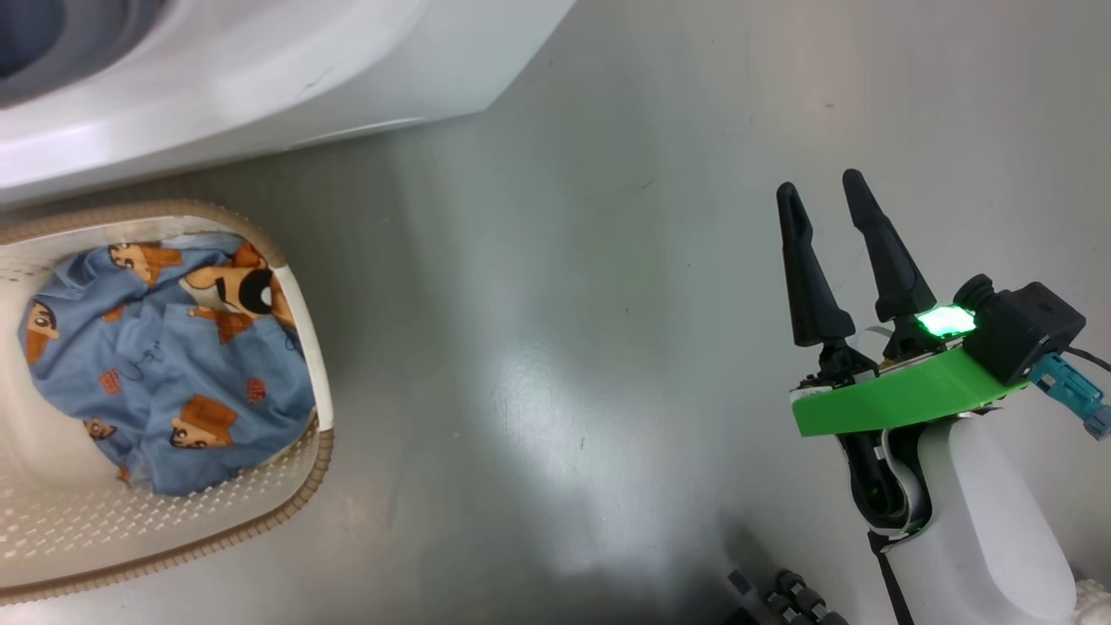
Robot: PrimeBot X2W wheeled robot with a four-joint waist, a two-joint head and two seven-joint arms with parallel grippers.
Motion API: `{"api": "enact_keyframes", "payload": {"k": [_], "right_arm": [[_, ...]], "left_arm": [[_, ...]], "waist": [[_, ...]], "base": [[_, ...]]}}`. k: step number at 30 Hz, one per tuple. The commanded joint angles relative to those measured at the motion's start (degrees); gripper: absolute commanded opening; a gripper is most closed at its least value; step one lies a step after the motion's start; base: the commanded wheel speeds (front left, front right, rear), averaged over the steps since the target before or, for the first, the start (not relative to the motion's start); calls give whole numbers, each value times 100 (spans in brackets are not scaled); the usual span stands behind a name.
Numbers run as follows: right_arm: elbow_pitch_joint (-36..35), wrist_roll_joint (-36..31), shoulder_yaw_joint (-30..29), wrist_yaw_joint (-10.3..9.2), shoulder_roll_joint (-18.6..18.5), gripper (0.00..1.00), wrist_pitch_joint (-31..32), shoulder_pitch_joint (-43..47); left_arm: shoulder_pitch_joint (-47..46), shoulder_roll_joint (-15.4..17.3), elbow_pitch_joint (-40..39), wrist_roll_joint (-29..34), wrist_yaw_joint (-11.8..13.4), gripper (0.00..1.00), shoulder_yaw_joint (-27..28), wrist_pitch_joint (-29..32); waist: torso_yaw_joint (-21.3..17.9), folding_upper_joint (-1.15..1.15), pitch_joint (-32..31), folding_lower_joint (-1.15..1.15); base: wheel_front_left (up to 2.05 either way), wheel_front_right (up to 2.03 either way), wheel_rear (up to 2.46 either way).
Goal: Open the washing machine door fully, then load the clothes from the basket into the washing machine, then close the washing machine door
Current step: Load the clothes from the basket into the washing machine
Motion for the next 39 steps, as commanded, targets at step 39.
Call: {"api": "enact_keyframes", "payload": {"k": [39], "right_arm": [[202,-455,-129,36,-100,100,-42,826]], "left_arm": [[4026,-1161,-2093,-6,426,100,265,-1053]], "waist": [[594,0,-2269,0]], "base": [[0,0,0]]}}
